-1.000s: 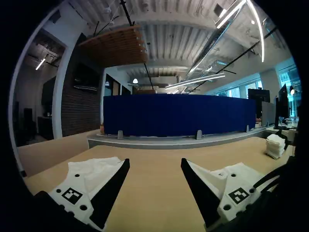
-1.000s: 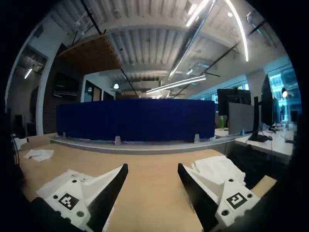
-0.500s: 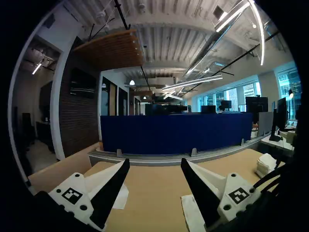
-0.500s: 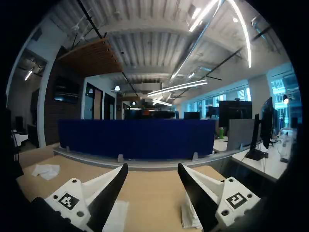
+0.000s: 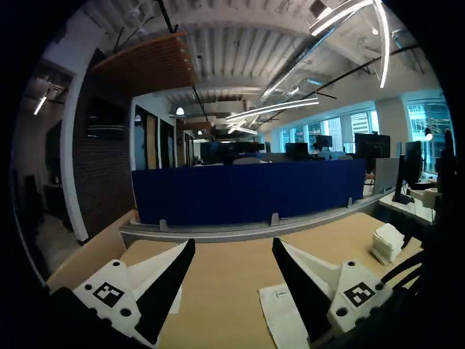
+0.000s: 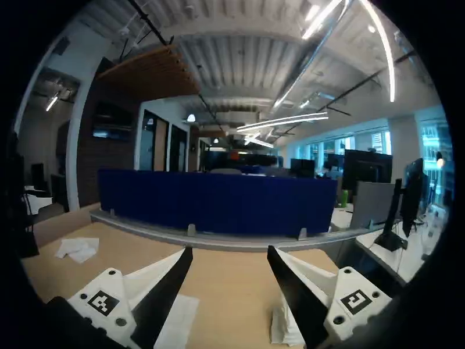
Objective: Fold towel
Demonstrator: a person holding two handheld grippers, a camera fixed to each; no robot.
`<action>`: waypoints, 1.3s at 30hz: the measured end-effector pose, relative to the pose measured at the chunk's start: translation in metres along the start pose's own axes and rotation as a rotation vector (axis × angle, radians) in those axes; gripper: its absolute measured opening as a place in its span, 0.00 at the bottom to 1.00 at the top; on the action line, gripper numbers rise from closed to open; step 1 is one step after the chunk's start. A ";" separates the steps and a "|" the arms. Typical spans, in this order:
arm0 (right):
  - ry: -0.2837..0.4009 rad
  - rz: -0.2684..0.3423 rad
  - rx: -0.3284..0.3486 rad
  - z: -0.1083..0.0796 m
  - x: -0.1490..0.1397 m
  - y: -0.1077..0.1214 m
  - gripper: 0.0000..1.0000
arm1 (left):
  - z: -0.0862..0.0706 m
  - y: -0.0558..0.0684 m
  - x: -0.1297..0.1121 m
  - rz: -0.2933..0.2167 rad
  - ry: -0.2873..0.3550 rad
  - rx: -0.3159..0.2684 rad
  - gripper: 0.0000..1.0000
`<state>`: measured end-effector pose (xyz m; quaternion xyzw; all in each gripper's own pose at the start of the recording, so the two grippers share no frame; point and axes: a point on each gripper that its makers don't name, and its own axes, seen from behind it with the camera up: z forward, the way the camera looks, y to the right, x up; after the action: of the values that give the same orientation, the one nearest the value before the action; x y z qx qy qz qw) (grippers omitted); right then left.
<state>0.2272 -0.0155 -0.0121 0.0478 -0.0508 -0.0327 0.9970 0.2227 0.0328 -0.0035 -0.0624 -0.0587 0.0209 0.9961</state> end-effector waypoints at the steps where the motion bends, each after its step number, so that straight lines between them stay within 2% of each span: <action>1: -0.015 -0.014 0.017 -0.001 0.000 -0.003 0.99 | 0.001 0.004 -0.002 0.003 -0.015 -0.020 0.99; 8: -0.132 -0.103 0.183 -0.010 -0.010 -0.034 1.00 | 0.000 0.038 -0.013 0.032 -0.120 -0.200 0.99; 14: -0.192 -0.143 0.244 -0.016 -0.020 -0.046 1.00 | 0.000 0.048 -0.021 0.060 -0.154 -0.262 0.99; 17: -0.228 -0.161 0.277 -0.019 -0.032 -0.054 1.00 | -0.001 0.056 -0.034 0.082 -0.186 -0.294 0.99; 23: -0.317 -0.201 0.352 -0.026 -0.068 -0.072 1.00 | -0.005 0.069 -0.070 0.133 -0.259 -0.352 0.99; 29: -0.399 -0.222 0.406 -0.030 -0.106 -0.084 1.00 | -0.011 0.081 -0.111 0.153 -0.339 -0.406 0.99; 39: -0.493 -0.237 0.458 -0.034 -0.163 -0.097 1.00 | -0.022 0.091 -0.183 0.196 -0.471 -0.467 0.99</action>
<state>0.0630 -0.0968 -0.0717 0.2664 -0.2899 -0.1465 0.9075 0.0410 0.1117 -0.0577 -0.2873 -0.2838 0.1164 0.9074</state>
